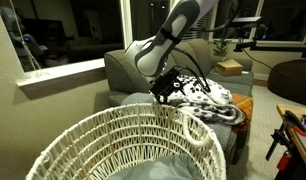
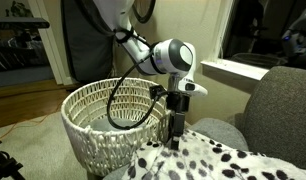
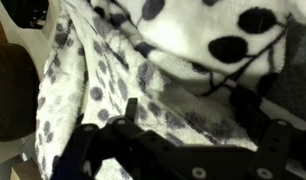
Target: Put the blanket on the sofa in the laundry basket
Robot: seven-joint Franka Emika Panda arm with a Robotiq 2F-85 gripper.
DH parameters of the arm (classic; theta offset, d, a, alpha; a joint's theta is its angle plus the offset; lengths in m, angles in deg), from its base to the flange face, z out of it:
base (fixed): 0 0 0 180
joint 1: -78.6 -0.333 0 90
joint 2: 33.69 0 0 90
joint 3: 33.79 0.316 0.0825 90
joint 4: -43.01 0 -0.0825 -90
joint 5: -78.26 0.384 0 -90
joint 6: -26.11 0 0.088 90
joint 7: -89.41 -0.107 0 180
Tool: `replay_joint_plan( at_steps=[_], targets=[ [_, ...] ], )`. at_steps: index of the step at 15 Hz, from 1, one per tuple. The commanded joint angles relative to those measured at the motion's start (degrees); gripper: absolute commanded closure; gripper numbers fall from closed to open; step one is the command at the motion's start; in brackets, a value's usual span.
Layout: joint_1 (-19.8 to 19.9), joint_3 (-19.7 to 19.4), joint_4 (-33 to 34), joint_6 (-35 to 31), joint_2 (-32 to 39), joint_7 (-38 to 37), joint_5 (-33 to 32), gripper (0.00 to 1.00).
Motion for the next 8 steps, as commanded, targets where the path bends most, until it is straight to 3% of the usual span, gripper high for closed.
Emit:
replay_joint_plan(
  at_steps=[1,3,8],
  targets=[
    [-1.4,-1.1,0.8,0.5,0.9,-0.5,-0.9,0.12],
    [-1.6,-1.1,0.8,0.4,1.1,-0.6,-0.9,0.33],
    [-2.2,-1.2,0.5,0.2,1.1,-0.7,-1.0,0.67]
  ],
)
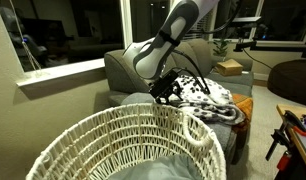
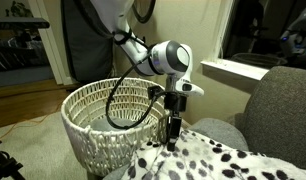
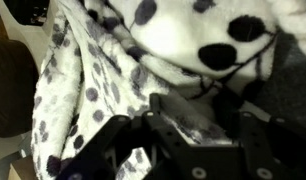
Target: Put the blanket on the sofa in the laundry basket
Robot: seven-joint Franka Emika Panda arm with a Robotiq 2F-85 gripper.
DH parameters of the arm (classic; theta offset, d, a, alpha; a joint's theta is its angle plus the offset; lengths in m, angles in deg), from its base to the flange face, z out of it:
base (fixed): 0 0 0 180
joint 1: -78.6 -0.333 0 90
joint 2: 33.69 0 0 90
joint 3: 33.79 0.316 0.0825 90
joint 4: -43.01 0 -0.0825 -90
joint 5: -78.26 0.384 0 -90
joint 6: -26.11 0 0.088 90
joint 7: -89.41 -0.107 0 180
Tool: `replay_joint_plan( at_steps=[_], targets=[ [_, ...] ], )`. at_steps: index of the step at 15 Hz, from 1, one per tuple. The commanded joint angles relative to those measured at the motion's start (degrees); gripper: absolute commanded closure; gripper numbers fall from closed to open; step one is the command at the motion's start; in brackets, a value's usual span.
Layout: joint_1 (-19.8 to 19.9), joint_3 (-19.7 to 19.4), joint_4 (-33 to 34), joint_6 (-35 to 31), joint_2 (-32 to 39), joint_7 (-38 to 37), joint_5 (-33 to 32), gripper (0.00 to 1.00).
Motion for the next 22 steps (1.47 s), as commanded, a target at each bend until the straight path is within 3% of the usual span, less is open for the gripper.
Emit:
replay_joint_plan(
  at_steps=[1,4,7,22],
  targets=[
    [-1.2,-1.1,0.2,0.2,0.3,-0.7,-1.0,0.73],
    [-1.2,-1.2,0.0,0.0,0.1,-0.7,-1.2,0.93],
    [-1.1,-1.4,-0.1,-0.1,-0.3,-0.8,-1.2,0.99],
    [-1.1,-1.9,-7.3,-1.0,-13.8,-1.7,-0.8,0.97]
  ],
)
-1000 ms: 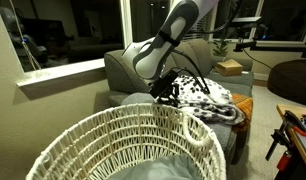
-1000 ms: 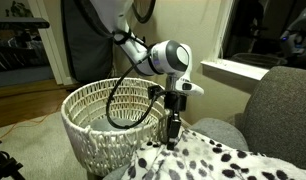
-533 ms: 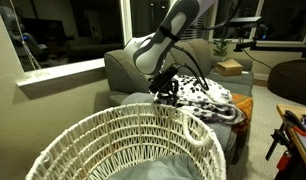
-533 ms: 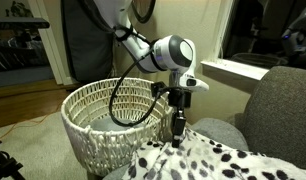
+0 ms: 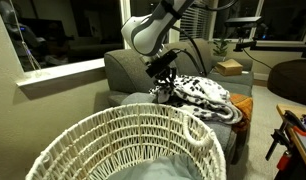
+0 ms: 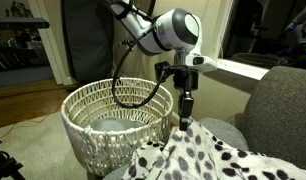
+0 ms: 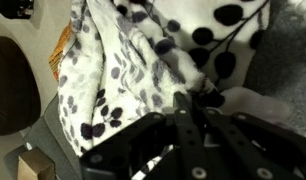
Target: Put the blanket on the sofa in the laundry basket
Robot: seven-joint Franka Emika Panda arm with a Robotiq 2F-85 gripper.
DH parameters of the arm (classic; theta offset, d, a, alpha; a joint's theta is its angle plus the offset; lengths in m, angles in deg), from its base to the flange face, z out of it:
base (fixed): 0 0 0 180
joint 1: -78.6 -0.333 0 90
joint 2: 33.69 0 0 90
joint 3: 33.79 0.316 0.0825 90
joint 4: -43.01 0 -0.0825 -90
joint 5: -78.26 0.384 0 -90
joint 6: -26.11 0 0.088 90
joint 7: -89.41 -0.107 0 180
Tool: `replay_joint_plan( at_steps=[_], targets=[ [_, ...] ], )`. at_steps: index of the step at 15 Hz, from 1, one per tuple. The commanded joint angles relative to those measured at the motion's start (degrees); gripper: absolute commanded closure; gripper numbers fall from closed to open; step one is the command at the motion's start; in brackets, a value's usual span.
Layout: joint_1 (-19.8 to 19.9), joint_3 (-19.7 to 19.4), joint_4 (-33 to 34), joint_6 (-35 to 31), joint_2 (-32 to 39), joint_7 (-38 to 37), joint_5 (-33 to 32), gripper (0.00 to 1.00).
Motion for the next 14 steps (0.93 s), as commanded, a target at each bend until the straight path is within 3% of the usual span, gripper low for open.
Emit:
replay_joint_plan(
  at_steps=[1,14],
  targets=[
    [-0.8,0.2,-6.3,-1.1,-6.7,-1.7,-0.5,0.97],
    [-2.0,1.3,-16.2,-0.8,-21.1,-5.2,-2.0,0.97]
  ],
)
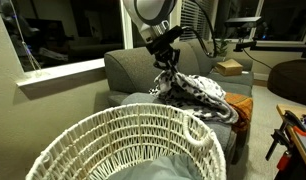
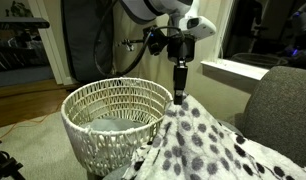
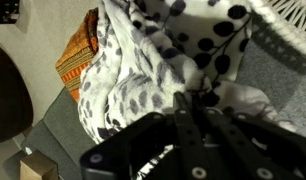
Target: Put the blanket on the sofa in the laundry basket
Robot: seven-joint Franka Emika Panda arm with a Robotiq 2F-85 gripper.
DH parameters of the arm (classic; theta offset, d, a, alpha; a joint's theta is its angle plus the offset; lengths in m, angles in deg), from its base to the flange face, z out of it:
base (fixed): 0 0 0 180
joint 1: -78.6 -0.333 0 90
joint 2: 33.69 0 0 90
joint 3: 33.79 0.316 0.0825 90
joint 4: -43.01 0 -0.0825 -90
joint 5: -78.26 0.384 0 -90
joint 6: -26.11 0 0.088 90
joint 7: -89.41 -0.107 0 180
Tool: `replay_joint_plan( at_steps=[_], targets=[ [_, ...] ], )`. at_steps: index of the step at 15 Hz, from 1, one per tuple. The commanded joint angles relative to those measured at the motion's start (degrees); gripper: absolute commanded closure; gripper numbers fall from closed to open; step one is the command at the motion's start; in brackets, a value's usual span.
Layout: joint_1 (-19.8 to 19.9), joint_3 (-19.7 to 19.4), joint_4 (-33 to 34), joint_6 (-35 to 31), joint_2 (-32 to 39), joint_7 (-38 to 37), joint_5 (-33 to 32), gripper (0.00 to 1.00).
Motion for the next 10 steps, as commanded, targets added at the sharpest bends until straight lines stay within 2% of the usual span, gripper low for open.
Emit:
replay_joint_plan(
  at_steps=[1,10],
  targets=[
    [-0.5,0.8,-6.7,-0.6,-7.6,-3.5,-2.2,0.97],
    [0.2,1.6,-9.3,1.1,-14.5,-5.7,-4.9,0.97]
  ],
)
